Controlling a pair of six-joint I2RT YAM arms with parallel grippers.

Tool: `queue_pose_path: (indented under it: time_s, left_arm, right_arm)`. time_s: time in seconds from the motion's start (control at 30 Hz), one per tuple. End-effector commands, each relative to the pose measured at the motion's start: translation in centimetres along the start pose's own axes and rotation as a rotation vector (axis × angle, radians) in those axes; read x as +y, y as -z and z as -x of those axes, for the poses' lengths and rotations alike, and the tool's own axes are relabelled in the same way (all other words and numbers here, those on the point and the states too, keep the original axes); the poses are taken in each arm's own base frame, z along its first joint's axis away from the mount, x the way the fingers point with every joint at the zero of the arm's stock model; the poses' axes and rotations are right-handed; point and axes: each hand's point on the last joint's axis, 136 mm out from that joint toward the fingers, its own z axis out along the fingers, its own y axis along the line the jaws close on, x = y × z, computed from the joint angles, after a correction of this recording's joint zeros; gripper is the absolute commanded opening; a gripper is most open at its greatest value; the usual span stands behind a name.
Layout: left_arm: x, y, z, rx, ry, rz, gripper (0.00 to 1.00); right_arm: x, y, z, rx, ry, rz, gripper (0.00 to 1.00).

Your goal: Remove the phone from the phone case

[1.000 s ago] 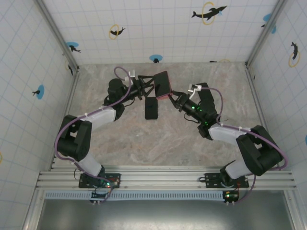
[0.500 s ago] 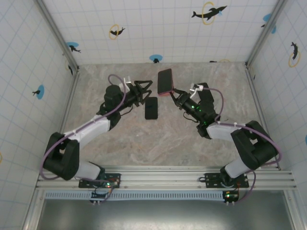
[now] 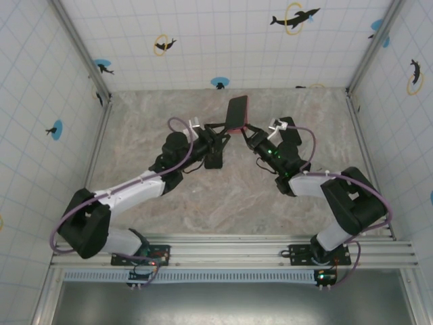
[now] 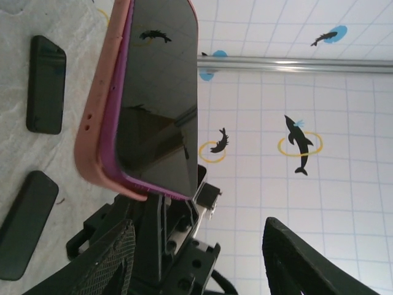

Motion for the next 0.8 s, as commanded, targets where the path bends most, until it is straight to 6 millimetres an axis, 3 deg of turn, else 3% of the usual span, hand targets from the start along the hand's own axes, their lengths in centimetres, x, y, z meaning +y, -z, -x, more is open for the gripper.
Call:
queue_pose_path:
  time_s: [0.0, 0.37, 0.53, 0.77]
  left_arm:
    - [-2.4, -0.8, 0.4, -0.019, 0.029, -0.084, 0.56]
    - [-1.5, -1.7, 1.1, -0.04, 0.067, -0.1, 0.52]
    - [-2.2, -1.7, 1.6, -0.066, 0.069, -0.118, 0.5]
    - [-3.4, -1.9, 2.5, -0.126, 0.083, -0.152, 0.35]
  right_arm:
    - [5.0, -0.7, 1.9, -0.088, 0.055, 0.167, 0.0]
    - [5.3, -0.6, 1.3, -0.068, 0.064, 0.183, 0.0]
    - [5.4, -0.3, 0.8, -0.072, 0.069, 0.2, 0.0]
    - [5.7, -0.4, 0.3, -0.074, 0.053, 0.217, 0.0]
